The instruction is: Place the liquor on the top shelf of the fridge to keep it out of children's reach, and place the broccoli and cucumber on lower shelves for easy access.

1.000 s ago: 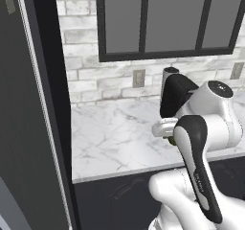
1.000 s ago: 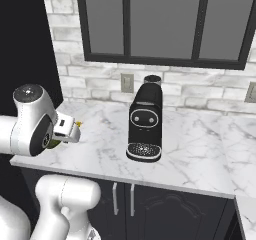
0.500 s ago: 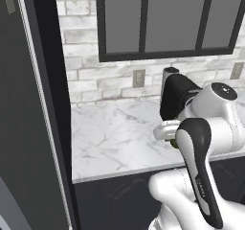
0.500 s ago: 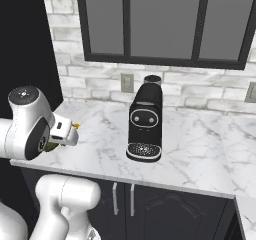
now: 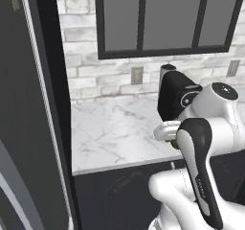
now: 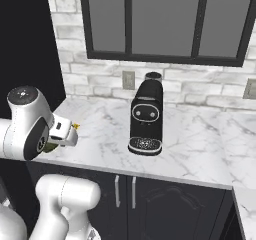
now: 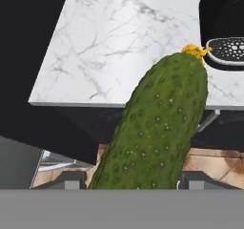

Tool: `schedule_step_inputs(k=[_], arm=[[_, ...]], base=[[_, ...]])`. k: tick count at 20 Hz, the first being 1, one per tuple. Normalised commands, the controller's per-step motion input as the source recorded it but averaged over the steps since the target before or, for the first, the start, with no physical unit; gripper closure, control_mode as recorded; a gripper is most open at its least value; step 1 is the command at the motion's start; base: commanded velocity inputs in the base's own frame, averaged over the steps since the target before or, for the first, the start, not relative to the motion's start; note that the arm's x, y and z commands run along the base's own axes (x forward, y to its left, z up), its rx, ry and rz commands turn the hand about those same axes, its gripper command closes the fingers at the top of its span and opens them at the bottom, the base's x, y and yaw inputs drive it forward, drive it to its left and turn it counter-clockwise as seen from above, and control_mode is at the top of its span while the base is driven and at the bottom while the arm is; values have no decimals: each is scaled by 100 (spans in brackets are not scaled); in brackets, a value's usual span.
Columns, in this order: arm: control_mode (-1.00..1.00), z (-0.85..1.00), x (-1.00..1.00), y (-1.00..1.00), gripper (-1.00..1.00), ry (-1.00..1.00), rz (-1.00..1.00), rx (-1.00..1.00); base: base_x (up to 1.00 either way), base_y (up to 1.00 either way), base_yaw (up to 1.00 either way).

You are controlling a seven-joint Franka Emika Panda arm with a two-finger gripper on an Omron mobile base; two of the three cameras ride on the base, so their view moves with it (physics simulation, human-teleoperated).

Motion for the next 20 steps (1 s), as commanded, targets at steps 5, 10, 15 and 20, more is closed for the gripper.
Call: schedule_step_inputs(k=[5, 10, 15, 20], arm=[[100, 0, 0, 0, 100, 0, 0, 0], [100, 0, 0, 0, 100, 0, 0, 0], [100, 0, 0, 0, 100, 0, 0, 0], [100, 0, 0, 0, 100, 0, 0, 0]], base=[[-76, -5, 0], [-87, -2, 0], [-81, 0, 0], [-75, 0, 0]])
